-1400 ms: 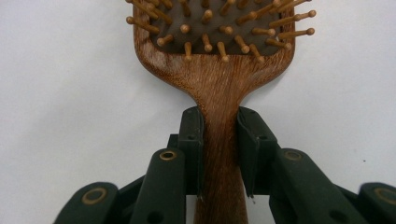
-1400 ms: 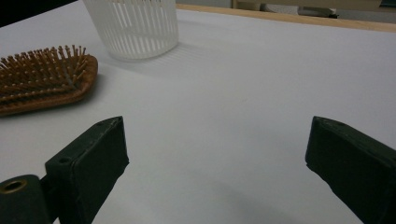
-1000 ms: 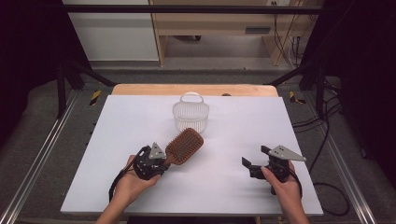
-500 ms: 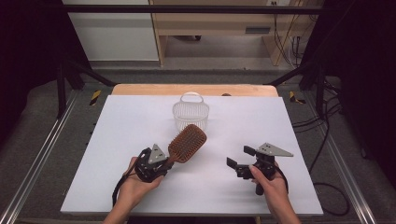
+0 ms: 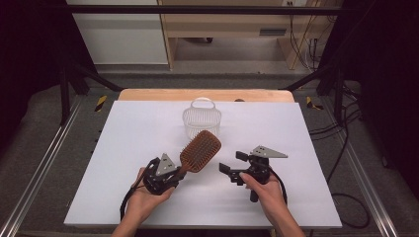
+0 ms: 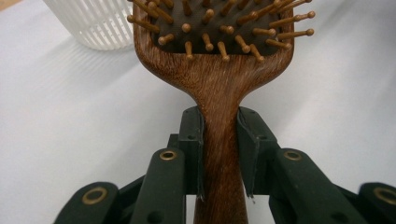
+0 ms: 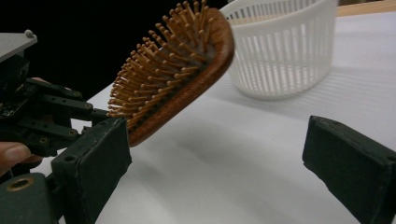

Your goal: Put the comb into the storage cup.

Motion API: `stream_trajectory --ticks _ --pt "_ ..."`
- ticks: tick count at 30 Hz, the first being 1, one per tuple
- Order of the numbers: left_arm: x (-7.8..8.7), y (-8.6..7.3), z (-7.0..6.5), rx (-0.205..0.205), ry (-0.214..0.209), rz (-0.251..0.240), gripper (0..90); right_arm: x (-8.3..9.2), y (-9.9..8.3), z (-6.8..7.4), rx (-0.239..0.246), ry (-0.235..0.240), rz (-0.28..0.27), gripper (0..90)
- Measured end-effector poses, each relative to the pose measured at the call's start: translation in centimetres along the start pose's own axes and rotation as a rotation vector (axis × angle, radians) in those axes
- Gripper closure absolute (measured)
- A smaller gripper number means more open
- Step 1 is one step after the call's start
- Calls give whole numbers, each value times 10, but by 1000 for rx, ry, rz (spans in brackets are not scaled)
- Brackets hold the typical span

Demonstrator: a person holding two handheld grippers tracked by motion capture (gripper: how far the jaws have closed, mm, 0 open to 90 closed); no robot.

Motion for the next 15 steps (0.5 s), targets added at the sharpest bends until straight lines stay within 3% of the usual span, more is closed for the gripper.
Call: stream_trajectory --ticks 15 --pt "5 9 -6 -20 -8 -45 728 -21 11 35 18 87 5 106"
Point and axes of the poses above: each handheld gripper's, and its own axes: x roughly backward along the jaws, y roughly out of its top, z roughly to its left, the point moved 7 cm from there along -x, roughly forward along the jaws, and after that the axes turned 12 degrees about -y, right-handed, at the moved point
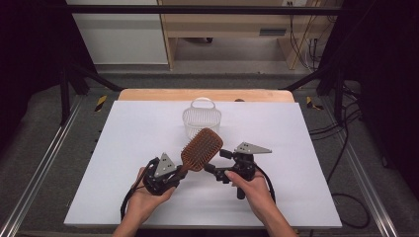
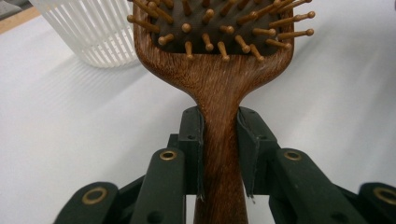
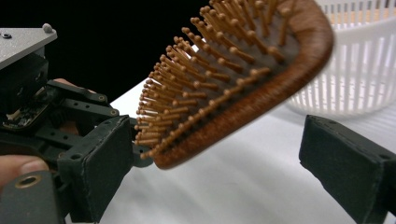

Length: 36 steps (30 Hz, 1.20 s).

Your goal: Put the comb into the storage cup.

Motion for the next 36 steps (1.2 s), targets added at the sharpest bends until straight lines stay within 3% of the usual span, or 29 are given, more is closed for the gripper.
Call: stream_trajectory --ticks 14,25,36 --pt "0 5 -6 -20 -7 -31 728 -5 15 10 -2 31 -34 136" --pt "3 10 -8 -46 -1 -74 727 -5 28 8 -49 43 -71 218" --pt "2 11 -9 -51 1 -84 727 -4 33 7 -78 51 -81 231"
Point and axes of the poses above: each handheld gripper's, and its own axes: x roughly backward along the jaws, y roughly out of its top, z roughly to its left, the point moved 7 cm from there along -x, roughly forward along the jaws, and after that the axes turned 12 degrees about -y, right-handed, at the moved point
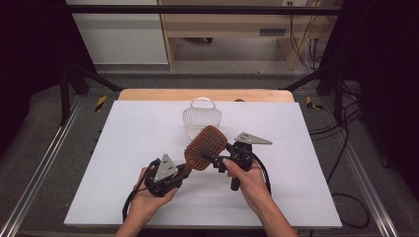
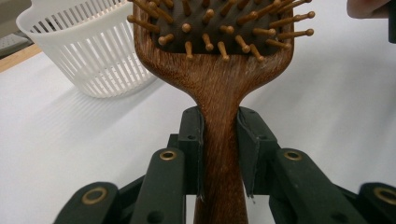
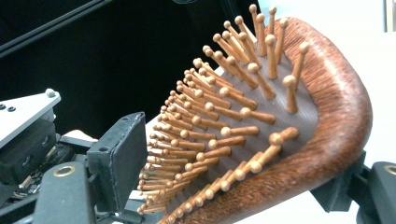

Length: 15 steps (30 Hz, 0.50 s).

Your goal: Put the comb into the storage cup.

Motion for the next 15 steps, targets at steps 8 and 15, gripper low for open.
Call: stream_trajectory --ticks 8,15 --pt "-1 0 -1 0 -6 -6 727 0 3 0 -17 4 -8 230" --pt "-3 0 -1 9 -16 -22 727 0 4 -2 -43 5 -17 283"
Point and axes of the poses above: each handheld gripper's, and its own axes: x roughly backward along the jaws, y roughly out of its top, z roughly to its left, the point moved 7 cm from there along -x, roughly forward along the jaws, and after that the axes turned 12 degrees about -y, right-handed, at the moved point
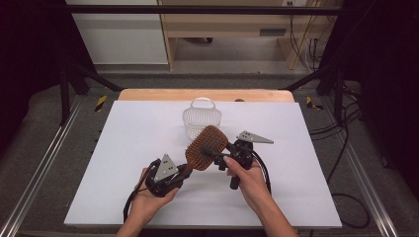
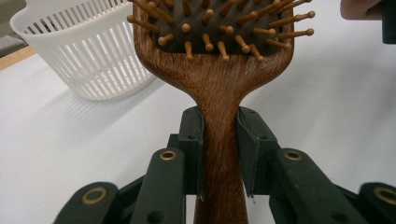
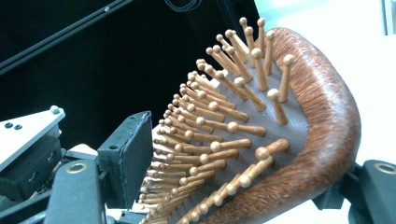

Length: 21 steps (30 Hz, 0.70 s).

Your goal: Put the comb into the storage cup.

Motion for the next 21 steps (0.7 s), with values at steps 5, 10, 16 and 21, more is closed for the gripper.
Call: stream_trajectory --ticks 5,10,16,21 --pt "-1 -1 1 7 -8 -6 726 0 1 0 -6 2 -6 302" --pt "-2 -2 2 14 -8 -13 728 1 2 2 -13 12 -18 370" --pt "-2 -1 2 17 0 -22 728 2 5 3 -55 27 -34 440" --pt "-3 -2 3 22 4 -22 729 2 6 4 -68 31 -35 488"
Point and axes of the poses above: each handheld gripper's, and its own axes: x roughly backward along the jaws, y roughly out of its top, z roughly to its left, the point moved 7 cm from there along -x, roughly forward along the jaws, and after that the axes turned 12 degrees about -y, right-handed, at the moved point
